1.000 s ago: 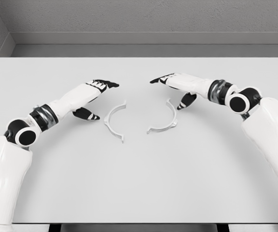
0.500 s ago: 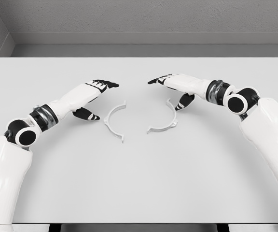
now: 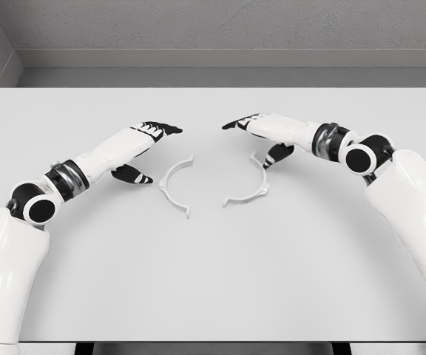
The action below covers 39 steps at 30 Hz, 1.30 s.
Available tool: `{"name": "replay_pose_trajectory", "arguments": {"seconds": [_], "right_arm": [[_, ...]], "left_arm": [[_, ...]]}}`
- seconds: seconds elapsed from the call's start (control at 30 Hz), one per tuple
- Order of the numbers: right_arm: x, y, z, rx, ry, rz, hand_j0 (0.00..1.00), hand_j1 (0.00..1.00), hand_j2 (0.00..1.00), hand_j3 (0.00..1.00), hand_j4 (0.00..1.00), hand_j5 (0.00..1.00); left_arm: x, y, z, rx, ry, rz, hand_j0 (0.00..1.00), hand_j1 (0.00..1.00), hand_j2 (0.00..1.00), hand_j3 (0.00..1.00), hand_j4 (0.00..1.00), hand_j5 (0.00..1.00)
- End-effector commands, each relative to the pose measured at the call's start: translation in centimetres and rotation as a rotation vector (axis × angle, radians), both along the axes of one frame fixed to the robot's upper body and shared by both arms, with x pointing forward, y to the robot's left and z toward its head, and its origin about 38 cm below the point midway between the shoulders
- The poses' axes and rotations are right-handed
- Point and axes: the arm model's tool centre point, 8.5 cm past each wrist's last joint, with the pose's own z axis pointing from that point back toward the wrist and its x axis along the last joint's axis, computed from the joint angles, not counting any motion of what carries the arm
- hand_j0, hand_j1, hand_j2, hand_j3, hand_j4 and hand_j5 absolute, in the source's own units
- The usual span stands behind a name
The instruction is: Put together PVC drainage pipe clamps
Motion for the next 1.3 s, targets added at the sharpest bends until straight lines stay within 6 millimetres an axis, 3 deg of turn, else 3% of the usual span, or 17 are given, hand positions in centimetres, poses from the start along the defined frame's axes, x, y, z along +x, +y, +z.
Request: {"name": "replay_pose_trajectory", "arguments": {"seconds": [0.0,1.03,1.27], "right_arm": [[-0.1,0.2,0.0,-0.001,0.001,0.005,1.0,1.0,1.0,1.0,1.0,1.0],[-0.7,2.9,0.5,0.029,-0.015,0.06,1.0,1.0,1.0,1.0,1.0,1.0],[-0.6,2.8,0.5,0.028,-0.015,0.054,1.0,1.0,1.0,1.0,1.0,1.0]], "left_arm": [[0.0,0.0,0.0,-0.008,0.001,0.002,1.0,1.0,1.0,1.0,1.0,1.0],[0.0,0.0,0.1,-0.01,0.0,0.001,1.0,1.0,1.0,1.0,1.0,1.0],[0.0,-0.3,0.0,-0.011,0.001,-0.004,1.0,1.0,1.0,1.0,1.0,1.0]]}}
